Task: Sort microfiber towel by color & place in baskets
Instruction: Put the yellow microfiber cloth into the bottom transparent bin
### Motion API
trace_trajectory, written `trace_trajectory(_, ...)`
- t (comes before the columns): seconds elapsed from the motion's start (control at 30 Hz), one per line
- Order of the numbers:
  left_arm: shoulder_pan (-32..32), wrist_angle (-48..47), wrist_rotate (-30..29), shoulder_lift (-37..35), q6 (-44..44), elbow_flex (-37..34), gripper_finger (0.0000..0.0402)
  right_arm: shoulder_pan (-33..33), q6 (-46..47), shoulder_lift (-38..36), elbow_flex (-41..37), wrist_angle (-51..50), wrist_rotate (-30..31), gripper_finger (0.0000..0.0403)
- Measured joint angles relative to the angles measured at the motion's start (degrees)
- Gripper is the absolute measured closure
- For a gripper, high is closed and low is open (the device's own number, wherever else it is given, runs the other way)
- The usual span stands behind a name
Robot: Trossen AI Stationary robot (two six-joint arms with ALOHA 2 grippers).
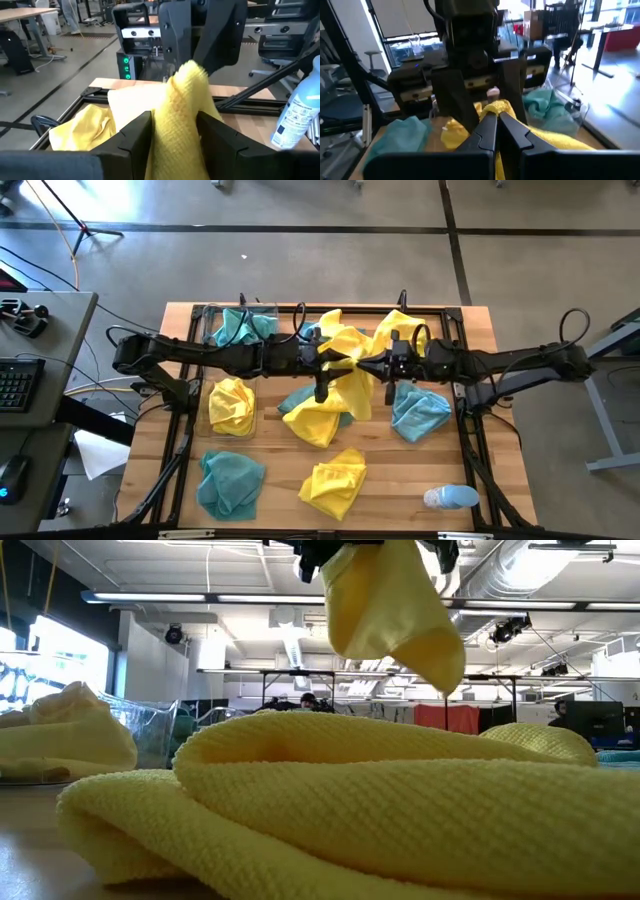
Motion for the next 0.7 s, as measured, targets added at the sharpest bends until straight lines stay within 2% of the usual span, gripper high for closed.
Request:
trace_trajectory(0.37, 0.00, -3.00, 0.02, 0.00, -3.99, 0.00, 0.0266, -0.40, -2.22, 0.00, 0.00, 1.47, -0.11, 0.0403)
trace_trajectory(0.47, 0.00, -6.10, 0.00, 0.00, -5.26, 0.00, 0.0301, -0.40, -0.74, 0.00, 0.00, 1.35, -0.13, 0.0402)
trace_trajectory(0.6, 0.00, -8.52, -0.22, 0.00, -9.02, 0.00, 0.0384, -0.40, 3.08, 0.00, 0.00, -0.63, -0.17, 0.0392)
trace_trajectory(0.7, 0.07, -9.41, -2.06, -0.01, -11.49, 0.00, 0.0390, -0.61, 5.19, 0.00, 0.00, -3.81, -0.09, 0.0374)
